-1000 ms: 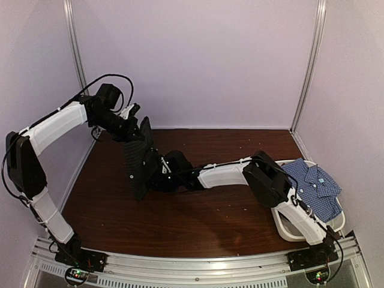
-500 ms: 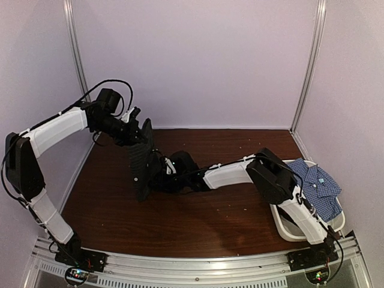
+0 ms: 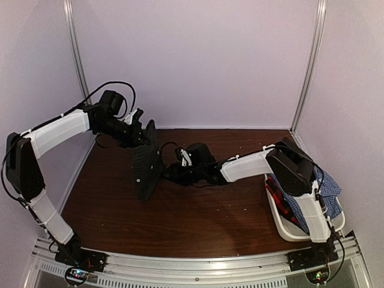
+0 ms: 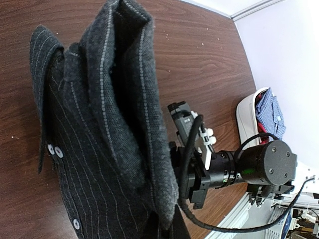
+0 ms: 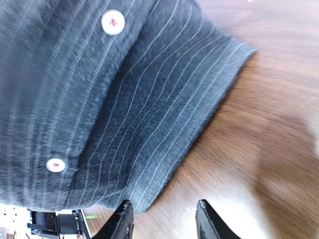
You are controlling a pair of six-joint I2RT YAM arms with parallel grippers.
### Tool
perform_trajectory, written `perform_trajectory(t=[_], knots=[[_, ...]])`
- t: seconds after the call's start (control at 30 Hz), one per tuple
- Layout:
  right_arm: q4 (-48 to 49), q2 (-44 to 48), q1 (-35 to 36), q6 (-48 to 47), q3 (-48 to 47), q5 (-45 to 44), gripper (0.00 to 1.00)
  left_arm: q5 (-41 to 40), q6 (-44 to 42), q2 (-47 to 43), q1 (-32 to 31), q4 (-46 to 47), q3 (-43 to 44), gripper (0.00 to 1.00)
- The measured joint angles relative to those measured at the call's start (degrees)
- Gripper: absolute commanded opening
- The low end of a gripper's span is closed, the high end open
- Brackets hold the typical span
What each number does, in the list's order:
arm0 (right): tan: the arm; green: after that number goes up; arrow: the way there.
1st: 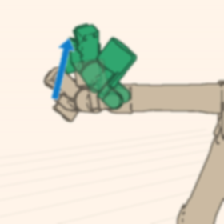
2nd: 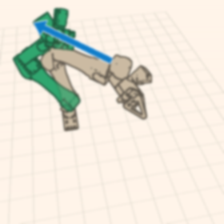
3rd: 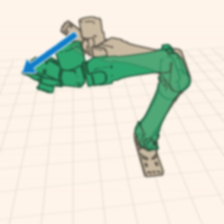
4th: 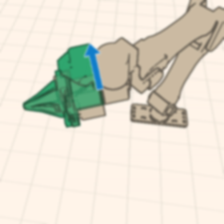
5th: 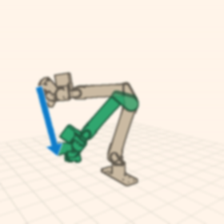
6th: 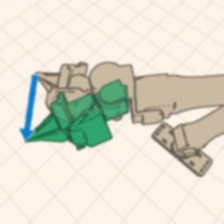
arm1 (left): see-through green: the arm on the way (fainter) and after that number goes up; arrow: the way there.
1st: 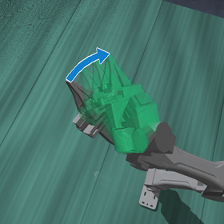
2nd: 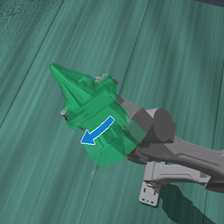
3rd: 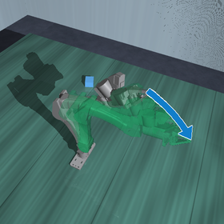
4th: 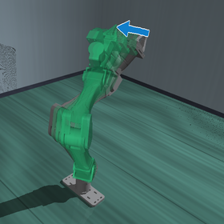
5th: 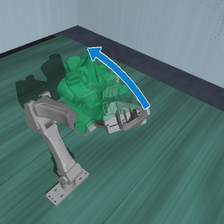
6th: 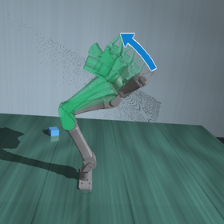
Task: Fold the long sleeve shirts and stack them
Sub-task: Turn over the square-folded shirt at the center of the board.
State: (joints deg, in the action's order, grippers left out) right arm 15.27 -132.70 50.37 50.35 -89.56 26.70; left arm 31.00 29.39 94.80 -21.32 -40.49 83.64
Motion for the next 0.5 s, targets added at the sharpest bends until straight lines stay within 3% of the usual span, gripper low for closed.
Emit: perform_trajectory(t=[0.23,0.4,0.43,0.5], knots=[[-1.31,9.27,-2.62,-1.16,7.76,-2.78,0.42,-2.54,2.86,-0.11,-4.50,2.23,-1.33,0.00],[-3.78,21.51,-7.80,-3.58,15.06,-5.79,0.47,-6.95,8.26,0.94,-12.79,7.45,-3.61,0.00],[-4.15,24.33,-9.31,-4.11,16.76,-6.32,0.48,-7.45,9.25,1.77,-14.36,8.50,-3.61,0.03],[-4.92,29.24,-11.96,-5.33,19.89,-7.54,0.50,-8.90,11.69,5.51,-18.53,11.58,-2.64,0.21]])
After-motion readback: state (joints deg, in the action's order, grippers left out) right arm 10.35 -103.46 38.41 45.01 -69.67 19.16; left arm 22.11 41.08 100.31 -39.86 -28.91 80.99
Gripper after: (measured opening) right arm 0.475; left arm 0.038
